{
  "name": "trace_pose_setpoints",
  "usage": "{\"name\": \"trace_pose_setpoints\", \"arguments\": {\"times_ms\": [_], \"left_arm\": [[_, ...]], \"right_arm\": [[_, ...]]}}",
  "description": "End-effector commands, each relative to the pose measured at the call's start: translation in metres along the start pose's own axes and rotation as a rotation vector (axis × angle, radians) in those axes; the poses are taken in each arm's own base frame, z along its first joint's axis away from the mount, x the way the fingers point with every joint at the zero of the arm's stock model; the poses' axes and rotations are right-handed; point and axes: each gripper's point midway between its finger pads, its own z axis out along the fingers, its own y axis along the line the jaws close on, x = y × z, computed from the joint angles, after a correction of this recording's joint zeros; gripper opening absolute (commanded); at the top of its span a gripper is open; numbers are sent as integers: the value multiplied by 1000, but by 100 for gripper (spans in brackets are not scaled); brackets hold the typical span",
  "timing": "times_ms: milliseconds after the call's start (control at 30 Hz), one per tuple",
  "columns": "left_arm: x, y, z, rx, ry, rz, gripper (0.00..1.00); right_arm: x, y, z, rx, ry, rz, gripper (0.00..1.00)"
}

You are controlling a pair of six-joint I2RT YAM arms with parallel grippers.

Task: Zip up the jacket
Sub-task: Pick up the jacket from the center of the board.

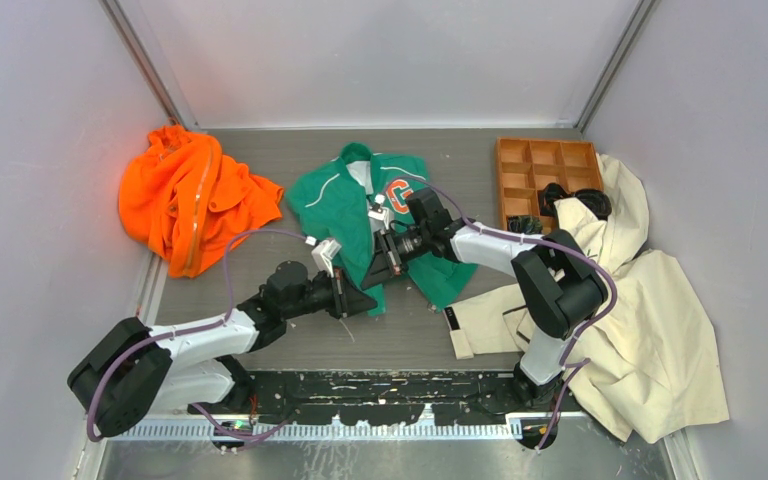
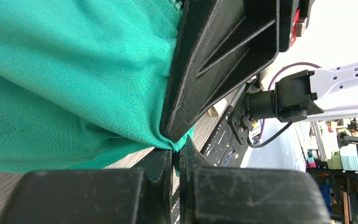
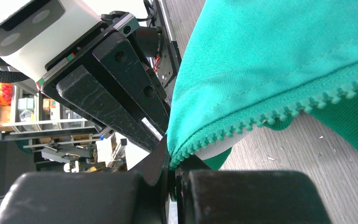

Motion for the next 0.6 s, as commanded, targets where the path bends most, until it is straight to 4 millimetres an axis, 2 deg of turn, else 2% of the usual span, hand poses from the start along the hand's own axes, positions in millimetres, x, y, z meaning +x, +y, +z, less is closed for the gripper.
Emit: {"name": "trace_pose_setpoints", "arguments": {"times_ms": [0, 133, 300, 567], "left_arm": [[-18, -23, 1, 98, -63, 44, 0], [-18, -20, -1, 93, -65, 42, 0], [-15, -16, -3, 88, -67, 34, 0], [-17, -15, -6, 87, -79, 29, 0]], "right_arm": [[-13, 8, -3, 4, -19, -79, 13], [-12, 7, -6, 36, -5, -115, 24], [-12, 1, -19, 129, 3, -192, 38], [-11, -8, -60, 284, 22, -355, 48]]}}
